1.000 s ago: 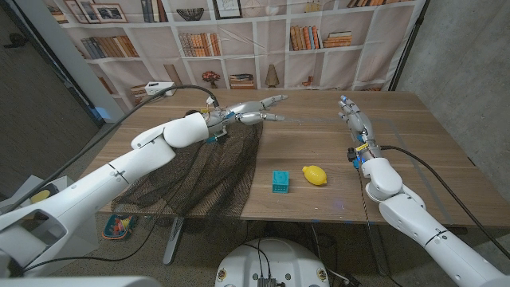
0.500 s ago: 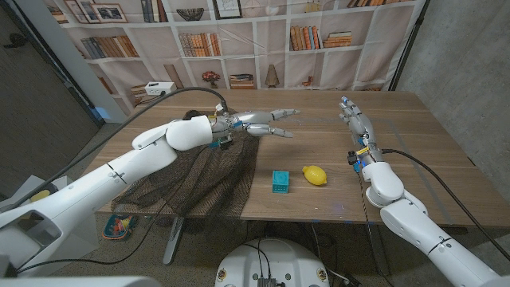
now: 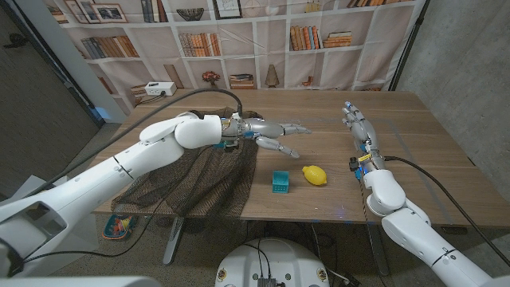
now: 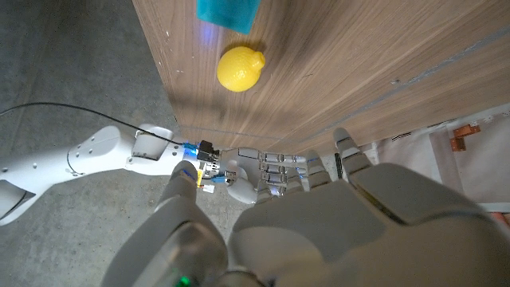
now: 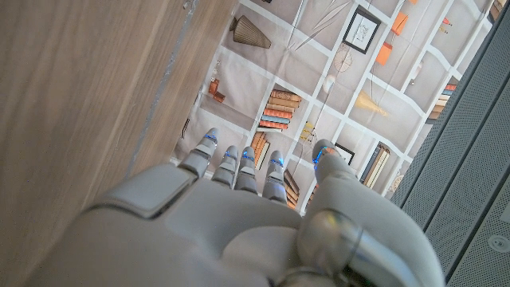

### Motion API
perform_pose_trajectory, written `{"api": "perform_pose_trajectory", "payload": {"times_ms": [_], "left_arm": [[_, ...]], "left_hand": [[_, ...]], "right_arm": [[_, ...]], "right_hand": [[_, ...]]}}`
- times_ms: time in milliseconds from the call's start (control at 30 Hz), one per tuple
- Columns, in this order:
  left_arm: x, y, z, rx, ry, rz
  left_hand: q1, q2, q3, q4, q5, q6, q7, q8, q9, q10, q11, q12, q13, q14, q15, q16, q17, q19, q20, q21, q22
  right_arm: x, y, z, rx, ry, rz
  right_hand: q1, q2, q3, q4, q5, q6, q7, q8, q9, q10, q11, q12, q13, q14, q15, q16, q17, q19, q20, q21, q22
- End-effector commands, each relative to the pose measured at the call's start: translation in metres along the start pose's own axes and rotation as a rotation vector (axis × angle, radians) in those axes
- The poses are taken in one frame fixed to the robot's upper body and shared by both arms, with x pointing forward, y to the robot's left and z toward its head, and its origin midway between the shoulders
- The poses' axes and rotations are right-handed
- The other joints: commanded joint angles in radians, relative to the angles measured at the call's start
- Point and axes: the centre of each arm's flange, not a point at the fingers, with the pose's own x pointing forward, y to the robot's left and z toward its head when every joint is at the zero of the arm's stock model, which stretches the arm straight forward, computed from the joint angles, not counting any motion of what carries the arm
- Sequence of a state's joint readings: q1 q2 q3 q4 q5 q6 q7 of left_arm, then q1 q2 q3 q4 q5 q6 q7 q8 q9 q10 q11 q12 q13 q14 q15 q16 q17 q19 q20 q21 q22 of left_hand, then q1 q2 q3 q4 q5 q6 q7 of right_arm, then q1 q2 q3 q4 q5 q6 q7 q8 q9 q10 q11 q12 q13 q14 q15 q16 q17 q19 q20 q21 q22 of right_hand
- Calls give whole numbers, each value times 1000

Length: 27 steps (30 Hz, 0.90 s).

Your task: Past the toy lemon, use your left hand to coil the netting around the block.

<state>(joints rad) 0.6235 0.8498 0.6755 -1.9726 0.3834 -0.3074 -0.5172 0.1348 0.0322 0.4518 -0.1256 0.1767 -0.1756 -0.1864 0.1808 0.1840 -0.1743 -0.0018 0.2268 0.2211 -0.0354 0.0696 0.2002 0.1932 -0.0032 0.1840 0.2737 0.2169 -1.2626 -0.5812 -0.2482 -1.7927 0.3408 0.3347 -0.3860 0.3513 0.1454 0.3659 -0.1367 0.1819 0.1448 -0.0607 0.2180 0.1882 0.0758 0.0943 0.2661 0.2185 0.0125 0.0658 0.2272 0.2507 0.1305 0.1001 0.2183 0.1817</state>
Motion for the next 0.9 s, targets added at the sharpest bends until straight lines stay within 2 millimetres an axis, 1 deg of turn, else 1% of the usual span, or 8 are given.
{"api": "perform_pose_trajectory", "payload": {"times_ms": [33, 200, 333, 400, 500, 567, 733, 900], "left_arm": [[8, 2, 13, 150, 11, -132], [6, 5, 22, 209, 29, -147], [4, 6, 28, 264, 63, -146], [4, 6, 31, 279, 74, -153], [5, 5, 35, 307, 96, -170], [5, 4, 36, 317, 107, -185], [10, 0, 39, 350, 139, -240], [15, -5, 44, 394, 175, -290]], "left_hand": [[1, -7, -4, -2, 7, -121, -13, 5, 5, -40, -9, 1, 5, 1, -6, 4, 5, -3, -4, 7, 2], [3, -11, -6, -3, 8, -74, -26, 30, 10, 5, -19, 22, 11, 38, -20, 14, 7, 14, 6, 16, 5], [11, -17, -7, -9, 7, 22, -28, 70, 18, 68, -34, 52, 19, 113, -50, 31, 10, 65, -14, 36, 5], [29, -26, -5, -21, 6, 84, -25, 96, 23, 105, -39, 68, 24, 139, -58, 31, 9, 90, -24, 47, 5], [49, -30, 0, -30, 5, 119, -28, 112, 25, 137, -45, 81, 27, 155, -65, 30, 9, 98, -24, 50, 5], [80, -33, 9, -39, 4, 169, -28, 133, 27, 177, -47, 97, 30, 179, -72, 30, 7, 109, -19, 55, 5], [120, -44, 17, -48, 4, 185, -32, 138, 24, 210, -52, 109, 32, 214, -86, 33, 5, 145, -2, 68, 4], [155, -55, 21, -53, 7, 215, -28, 148, 22, 221, -58, 112, 32, 228, -88, 31, 3, 171, -3, 78, 3]], "right_arm": [[-11, -2, -6, 9, 13, -32], [-10, -2, -7, 9, 12, -37], [-10, -3, -7, 10, 11, -38], [-10, -3, -8, 15, 10, -39], [-10, -3, -8, 17, 8, -37], [-11, -4, -8, 18, 7, -39], [-14, -5, -9, 21, 6, -40], [-18, -6, -12, 25, 10, -47]], "right_hand": [[8, 0, 7, 0, 4, 10, 0, -3, 3, 10, 1, -3, -1, 6, 2, 8, 1, 6, 5, -2, 3], [8, 1, 8, 1, 4, 9, -1, -4, 3, 8, 0, -5, -1, 6, 2, 8, 1, 7, 5, -2, 3], [8, 1, 8, 1, 4, 9, 0, -5, 3, 8, 1, -5, -1, 6, 1, 8, 1, 6, 5, -2, 3], [8, 1, 8, 1, 5, 8, 0, -6, 3, 10, 3, -5, -1, 6, 1, 8, 1, 7, 5, -2, 3], [8, 1, 8, 1, 5, 9, 0, -6, 3, 8, 2, -6, -1, 7, 1, 8, 1, 7, 5, -2, 3], [8, 1, 8, 2, 4, 9, -1, -6, 3, 10, 2, -6, -2, 7, 1, 8, 1, 7, 5, -2, 3], [7, 1, 8, 2, 4, 11, 0, -6, 3, 10, 2, -7, -2, 9, 1, 9, 0, 7, 6, -2, 3], [6, 2, 8, 3, 4, 12, 0, -7, 3, 10, 2, -8, -2, 9, 1, 9, 0, 8, 5, -2, 3]]}}
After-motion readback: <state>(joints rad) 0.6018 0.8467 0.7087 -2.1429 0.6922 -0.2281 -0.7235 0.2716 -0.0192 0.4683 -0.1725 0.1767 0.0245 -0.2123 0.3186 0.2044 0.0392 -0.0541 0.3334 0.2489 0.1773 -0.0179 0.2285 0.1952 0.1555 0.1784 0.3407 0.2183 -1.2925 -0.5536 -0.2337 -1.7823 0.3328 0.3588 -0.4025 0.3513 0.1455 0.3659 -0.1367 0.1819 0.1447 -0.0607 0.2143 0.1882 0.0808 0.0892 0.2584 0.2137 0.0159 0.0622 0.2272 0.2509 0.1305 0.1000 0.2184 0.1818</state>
